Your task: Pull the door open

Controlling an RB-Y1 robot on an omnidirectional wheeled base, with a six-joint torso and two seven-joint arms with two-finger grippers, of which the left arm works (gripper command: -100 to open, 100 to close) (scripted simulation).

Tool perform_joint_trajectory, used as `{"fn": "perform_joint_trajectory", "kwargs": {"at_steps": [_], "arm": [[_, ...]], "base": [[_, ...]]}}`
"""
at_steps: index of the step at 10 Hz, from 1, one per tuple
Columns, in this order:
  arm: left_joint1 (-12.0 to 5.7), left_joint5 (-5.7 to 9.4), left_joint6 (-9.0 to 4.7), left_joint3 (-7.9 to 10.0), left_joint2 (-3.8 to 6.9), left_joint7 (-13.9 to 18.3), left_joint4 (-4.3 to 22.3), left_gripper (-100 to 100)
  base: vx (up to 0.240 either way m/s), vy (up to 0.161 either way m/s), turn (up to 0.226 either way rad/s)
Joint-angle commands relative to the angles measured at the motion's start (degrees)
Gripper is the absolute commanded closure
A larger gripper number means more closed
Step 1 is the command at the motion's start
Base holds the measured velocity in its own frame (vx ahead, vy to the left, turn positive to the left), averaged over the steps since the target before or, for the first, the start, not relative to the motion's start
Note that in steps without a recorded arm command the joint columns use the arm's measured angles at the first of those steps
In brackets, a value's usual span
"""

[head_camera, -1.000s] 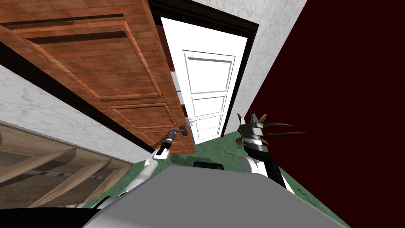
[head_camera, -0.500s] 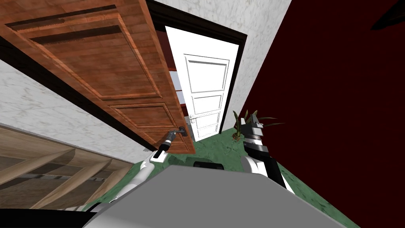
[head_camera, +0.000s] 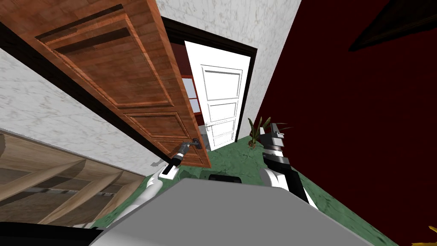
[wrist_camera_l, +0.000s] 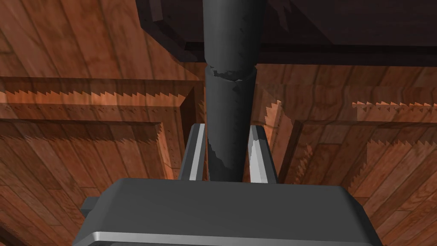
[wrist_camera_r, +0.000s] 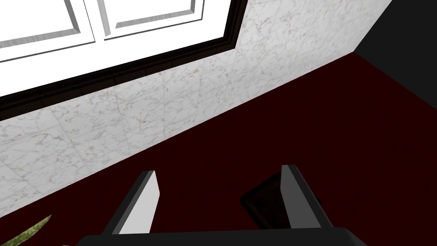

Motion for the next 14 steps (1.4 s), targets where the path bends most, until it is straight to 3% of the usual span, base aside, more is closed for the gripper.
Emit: {"fn": "perform_joint_trajectory", "kwargs": {"at_steps": [1,7,8,9,10,14], "arm": [[0.75,-0.16,-1.89,-0.95,0.86,1.0,-0.1,100],[4.01,-0.47,-7.51,-3.23,4.26,4.2,-0.5,100],[4.28,-0.50,-7.97,-3.41,4.54,4.5,-0.6,100],[3.88,-0.35,-7.09,-2.81,4.55,4.2,-0.2,100],[4.41,-0.49,-8.54,-3.24,5.19,4.8,0.4,100],[5.26,-0.76,-11.51,-4.02,6.46,6.0,1.1,100]], "base": [[-0.231,0.114,-0.186],[-0.208,0.081,-0.140],[-0.153,0.065,-0.080],[-0.068,0.031,0.001],[-0.153,0.053,-0.147],[-0.208,0.083,-0.151]]}}
